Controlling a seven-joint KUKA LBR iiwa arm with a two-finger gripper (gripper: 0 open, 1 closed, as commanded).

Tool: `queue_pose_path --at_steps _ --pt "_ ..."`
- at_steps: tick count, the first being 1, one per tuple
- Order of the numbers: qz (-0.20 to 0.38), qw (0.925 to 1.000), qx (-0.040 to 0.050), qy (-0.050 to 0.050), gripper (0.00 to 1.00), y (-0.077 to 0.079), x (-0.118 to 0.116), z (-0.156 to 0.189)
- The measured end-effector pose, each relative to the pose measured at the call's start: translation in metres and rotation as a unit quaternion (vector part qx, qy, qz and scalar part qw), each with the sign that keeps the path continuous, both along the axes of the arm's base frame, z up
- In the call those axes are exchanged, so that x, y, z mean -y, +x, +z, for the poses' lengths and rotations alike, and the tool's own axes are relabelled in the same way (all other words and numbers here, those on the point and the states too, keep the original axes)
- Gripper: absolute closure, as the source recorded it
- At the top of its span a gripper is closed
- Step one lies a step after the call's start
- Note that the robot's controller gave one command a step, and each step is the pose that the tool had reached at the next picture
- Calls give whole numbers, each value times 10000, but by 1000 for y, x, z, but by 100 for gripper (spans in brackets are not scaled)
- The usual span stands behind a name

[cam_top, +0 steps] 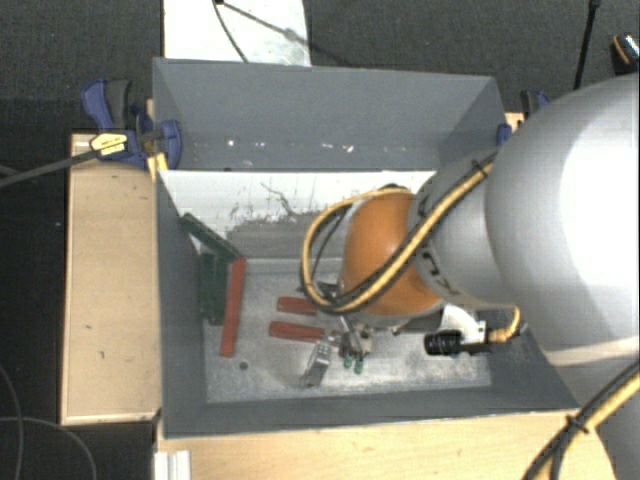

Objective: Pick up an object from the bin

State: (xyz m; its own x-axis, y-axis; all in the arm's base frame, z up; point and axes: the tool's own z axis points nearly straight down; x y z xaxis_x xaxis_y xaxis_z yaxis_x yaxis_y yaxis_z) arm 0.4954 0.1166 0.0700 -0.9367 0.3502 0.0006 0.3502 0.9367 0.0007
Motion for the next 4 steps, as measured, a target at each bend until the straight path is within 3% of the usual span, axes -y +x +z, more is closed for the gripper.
queue_pose_path --at_steps 1,2,3,4 --pt "-10 10000 3 1 0 0 0 0" --pt "-13 10000 6 0 100 0 0 0" --pt "-13 10000 24 4 100 1 0 24" --pt "0 10000 47 8 100 4 0 122"
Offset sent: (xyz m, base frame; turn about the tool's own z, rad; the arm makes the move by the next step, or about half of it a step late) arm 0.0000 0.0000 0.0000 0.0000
